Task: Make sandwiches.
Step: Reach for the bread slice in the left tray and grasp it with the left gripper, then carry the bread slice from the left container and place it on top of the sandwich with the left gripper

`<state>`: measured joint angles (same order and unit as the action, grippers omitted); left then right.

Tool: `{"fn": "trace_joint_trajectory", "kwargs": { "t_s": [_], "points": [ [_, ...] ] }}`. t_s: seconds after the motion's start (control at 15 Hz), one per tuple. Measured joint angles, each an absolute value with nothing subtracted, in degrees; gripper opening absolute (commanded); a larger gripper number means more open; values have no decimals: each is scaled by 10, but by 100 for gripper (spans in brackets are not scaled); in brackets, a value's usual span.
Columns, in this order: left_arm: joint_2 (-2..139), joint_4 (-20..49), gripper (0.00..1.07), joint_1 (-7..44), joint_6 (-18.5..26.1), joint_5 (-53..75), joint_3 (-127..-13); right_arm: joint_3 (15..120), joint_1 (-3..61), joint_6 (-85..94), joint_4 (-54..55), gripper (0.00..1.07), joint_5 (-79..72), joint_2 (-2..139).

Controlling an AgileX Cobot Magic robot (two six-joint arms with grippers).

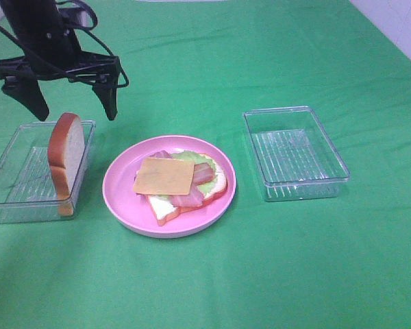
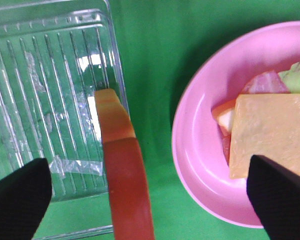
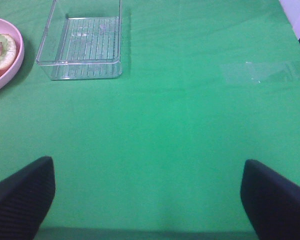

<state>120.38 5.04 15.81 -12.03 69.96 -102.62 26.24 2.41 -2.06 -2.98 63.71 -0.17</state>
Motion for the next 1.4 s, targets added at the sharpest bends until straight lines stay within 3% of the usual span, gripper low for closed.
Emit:
{"fn": "trace_joint_trajectory", "kwargs": {
  "t_s": [0.27,0.33,0.4,0.47,0.53,0.6,0.73,0.8,1.4],
  "points": [
    [1238,46,99,158,-120,700,-991,262,24,-21,-30,97,637,-2],
    [1242,46,94,158,-120,700,-990,262,24,-21,-30,97,637,-2],
    [1243,45,81,158,-118,700,-990,262,24,-21,-30,97,637,-2],
    [1243,40,60,158,-118,700,-990,262,24,-21,-30,97,637,-2],
    [1243,35,56,158,-117,700,-990,262,24,-21,-30,97,637,-2],
    [1243,33,32,158,-117,700,-990,262,24,-21,-30,97,637,-2],
    [1243,28,4,158,-116,700,-990,262,24,-21,-30,97,637,-2],
    [1239,28,0,158,-114,700,-990,262,24,-21,-30,97,637,-2],
    [1079,44,0,158,-109,700,-990,262,24,-21,-30,97,637,-2]
  ]
}}
